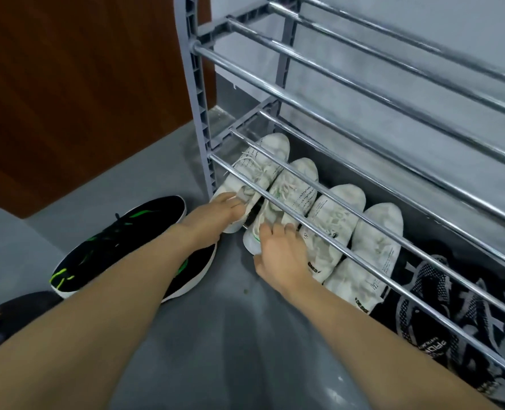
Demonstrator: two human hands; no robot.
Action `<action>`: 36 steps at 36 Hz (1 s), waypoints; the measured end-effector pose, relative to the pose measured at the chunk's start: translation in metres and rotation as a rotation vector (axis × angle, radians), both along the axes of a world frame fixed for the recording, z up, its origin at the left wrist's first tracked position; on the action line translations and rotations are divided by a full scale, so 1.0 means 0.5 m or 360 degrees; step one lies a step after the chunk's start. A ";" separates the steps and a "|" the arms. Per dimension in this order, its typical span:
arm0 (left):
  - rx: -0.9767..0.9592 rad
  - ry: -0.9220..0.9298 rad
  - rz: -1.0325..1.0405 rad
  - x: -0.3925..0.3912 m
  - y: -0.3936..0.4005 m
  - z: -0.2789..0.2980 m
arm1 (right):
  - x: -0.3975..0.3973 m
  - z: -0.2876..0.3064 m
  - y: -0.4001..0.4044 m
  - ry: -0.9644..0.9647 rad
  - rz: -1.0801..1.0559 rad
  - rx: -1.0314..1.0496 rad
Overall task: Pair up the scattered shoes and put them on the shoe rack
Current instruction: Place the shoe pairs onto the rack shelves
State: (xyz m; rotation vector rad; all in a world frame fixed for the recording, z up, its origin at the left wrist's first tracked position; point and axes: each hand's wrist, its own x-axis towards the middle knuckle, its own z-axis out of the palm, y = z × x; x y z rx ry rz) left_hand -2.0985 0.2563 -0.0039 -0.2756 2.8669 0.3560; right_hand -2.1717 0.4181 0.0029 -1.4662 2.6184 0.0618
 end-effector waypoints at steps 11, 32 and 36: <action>-0.0060 0.0030 0.0232 -0.037 0.017 0.004 | -0.010 0.000 -0.025 0.0016 -0.0117 0.0058; -0.0072 0.0086 0.0747 -0.054 0.049 -0.011 | -0.057 -0.032 -0.036 -0.0307 -0.0190 -0.0071; -0.0060 0.0058 0.0740 -0.058 0.043 -0.019 | -0.061 -0.033 -0.032 -0.0289 -0.0181 -0.0073</action>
